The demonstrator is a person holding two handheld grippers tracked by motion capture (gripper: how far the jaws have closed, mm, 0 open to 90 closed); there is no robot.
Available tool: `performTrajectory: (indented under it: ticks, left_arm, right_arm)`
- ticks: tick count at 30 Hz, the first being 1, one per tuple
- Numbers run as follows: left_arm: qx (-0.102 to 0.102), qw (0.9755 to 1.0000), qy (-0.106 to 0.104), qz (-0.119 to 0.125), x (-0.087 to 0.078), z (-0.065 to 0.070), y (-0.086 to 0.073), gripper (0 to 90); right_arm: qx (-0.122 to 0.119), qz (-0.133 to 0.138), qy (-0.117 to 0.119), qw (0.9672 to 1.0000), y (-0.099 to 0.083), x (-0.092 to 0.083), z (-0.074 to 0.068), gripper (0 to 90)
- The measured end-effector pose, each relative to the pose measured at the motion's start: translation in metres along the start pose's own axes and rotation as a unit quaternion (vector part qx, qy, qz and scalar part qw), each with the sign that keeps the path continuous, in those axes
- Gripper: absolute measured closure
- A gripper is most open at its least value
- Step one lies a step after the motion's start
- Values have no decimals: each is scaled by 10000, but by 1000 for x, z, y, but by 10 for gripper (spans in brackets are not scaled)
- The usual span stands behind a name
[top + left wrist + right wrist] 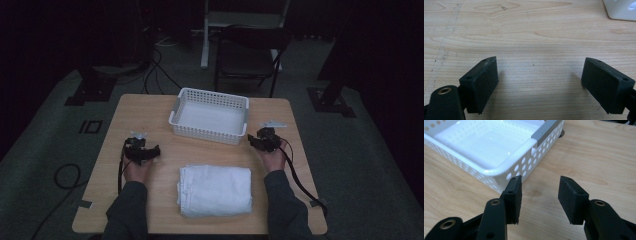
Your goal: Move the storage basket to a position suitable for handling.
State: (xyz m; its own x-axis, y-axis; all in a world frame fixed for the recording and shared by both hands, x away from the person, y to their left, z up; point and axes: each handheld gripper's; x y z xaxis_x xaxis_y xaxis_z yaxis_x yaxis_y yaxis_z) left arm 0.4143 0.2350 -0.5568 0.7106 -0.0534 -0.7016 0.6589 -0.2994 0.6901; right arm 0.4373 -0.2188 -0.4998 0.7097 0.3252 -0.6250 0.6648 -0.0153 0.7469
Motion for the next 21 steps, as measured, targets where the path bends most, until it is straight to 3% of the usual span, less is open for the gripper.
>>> performTrajectory:
  ticks: [12,21]
  left_arm:
    - [1,10000,2,1,0,0,0,136]
    - [-4,10000,4,1,0,1,0,136]
  right_arm:
    - [122,226,108,9996,17,-9,-5,495]
    - [188,355,271,9988,28,-7,-18,464]
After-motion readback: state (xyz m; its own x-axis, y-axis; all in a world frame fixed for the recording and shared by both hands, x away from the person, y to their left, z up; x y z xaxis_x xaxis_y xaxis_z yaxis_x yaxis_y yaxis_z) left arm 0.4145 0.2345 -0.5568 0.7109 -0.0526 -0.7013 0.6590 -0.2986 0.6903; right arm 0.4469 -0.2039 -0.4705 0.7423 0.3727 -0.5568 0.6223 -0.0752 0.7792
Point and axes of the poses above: each handheld gripper's, and its own axes: x roughly forward along the jaws, y roughly out of its top, z roughly to its right, and after that the axes turned 14 degrees about x, right-handed
